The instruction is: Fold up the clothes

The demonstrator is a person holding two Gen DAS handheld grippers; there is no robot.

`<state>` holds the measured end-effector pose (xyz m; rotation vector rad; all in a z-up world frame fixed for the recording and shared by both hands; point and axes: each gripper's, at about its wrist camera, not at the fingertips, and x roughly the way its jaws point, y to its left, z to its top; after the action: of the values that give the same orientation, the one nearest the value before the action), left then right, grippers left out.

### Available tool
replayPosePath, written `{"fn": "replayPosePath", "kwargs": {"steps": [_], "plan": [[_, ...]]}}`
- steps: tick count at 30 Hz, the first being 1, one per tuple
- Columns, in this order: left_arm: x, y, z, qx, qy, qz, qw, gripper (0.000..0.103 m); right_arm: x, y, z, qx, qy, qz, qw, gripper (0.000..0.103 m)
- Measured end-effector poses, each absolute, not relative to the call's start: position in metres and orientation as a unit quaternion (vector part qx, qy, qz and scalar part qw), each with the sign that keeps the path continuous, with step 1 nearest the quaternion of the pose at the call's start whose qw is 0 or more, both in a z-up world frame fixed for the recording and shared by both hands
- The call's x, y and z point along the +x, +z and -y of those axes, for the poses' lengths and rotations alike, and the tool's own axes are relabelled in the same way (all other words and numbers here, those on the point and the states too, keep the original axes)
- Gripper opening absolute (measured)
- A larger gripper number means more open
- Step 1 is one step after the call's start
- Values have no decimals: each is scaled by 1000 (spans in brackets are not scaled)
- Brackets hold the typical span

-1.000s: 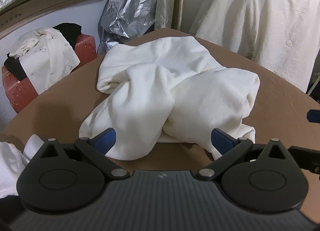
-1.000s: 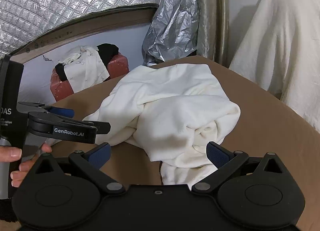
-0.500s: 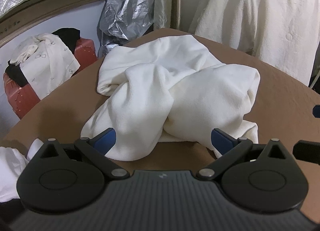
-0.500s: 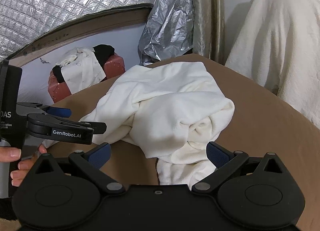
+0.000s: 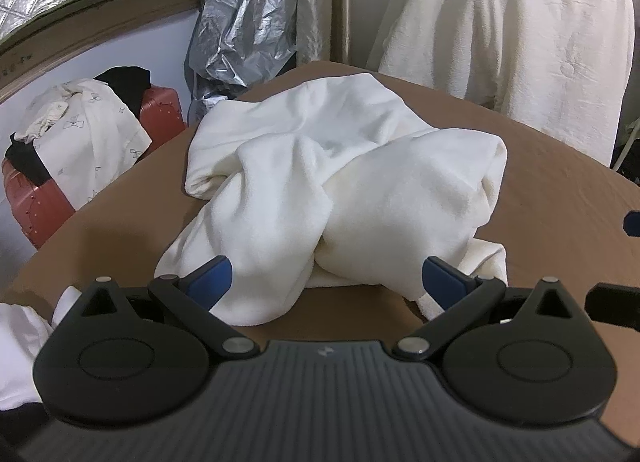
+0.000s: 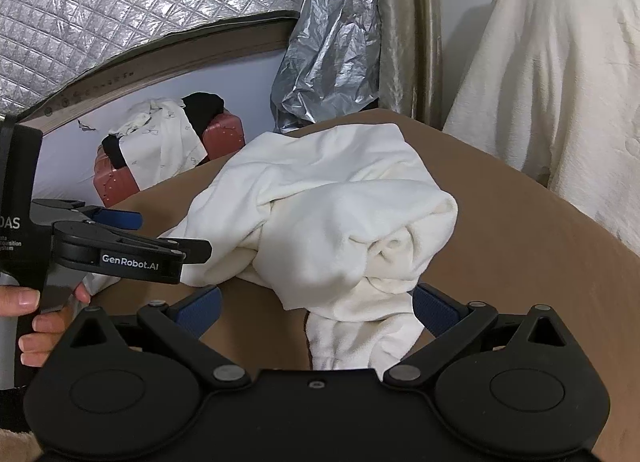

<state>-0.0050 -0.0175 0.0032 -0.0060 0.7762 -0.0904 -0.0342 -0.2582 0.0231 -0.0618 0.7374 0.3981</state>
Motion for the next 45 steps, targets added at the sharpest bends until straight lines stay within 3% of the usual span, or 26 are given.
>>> {"fn": "replayPosePath", "kwargs": {"steps": [22, 32, 38, 45], "plan": [[-6, 1, 26, 4, -56, -380, 923, 103, -38, 24, 261, -35, 190, -359, 913, 103], [0, -1, 9, -43, -33, -384, 922, 103, -37, 21, 262, -34, 190, -357, 914, 103], [14, -18, -29, -110, -11, -371, 922, 103, -11, 7, 274, 33, 224, -377, 898, 103], [57, -90, -88, -195, 65, -365, 908, 103, 70, -48, 321, 232, 173, -427, 857, 103]]}}
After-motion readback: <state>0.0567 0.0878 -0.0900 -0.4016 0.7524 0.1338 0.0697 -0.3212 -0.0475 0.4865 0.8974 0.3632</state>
